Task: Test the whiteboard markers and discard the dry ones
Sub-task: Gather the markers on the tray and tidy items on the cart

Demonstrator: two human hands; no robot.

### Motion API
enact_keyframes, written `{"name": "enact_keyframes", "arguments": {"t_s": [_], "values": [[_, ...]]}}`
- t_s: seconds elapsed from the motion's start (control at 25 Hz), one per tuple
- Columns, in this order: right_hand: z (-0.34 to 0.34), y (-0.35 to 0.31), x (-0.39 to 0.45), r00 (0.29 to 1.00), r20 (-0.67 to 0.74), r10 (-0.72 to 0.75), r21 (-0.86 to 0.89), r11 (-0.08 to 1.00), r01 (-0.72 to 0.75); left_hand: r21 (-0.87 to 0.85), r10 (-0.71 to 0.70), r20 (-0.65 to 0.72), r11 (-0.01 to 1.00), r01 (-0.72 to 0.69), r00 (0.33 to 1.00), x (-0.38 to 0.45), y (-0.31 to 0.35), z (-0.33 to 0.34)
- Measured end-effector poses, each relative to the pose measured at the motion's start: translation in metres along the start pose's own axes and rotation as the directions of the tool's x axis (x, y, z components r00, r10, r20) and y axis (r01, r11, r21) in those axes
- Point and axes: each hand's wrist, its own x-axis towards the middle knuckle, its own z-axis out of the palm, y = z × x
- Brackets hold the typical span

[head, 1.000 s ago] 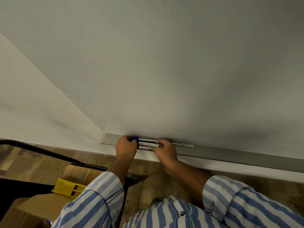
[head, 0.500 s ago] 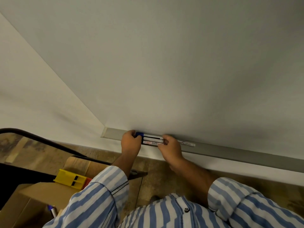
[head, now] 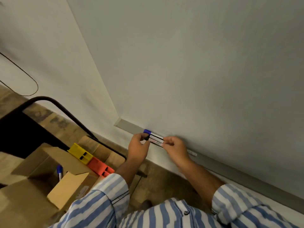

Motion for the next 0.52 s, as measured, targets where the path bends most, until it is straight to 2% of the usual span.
{"name": "enact_keyframes", "arguments": {"t_s": [0.2,0.28,0.52], "values": [[0.002,-0.016,-0.012,0.975,0.218,-0.045,-0.045,0.997,0.056,-0.006,-0.056,-0.107,0.998,0.056,0.993,-0.034,0.001,-0.013],[0.007,-0.023,-0.018,0.952,0.297,-0.068,-0.037,0.996,0.083,-0.058,-0.105,-0.172,0.994,0.096,0.979,-0.047,-0.005,-0.019],[0.035,-0.028,-0.040,0.848,0.514,-0.129,-0.043,0.983,0.176,-0.269,-0.279,-0.392,0.946,0.181,0.877,-0.094,-0.032,-0.040]]}}
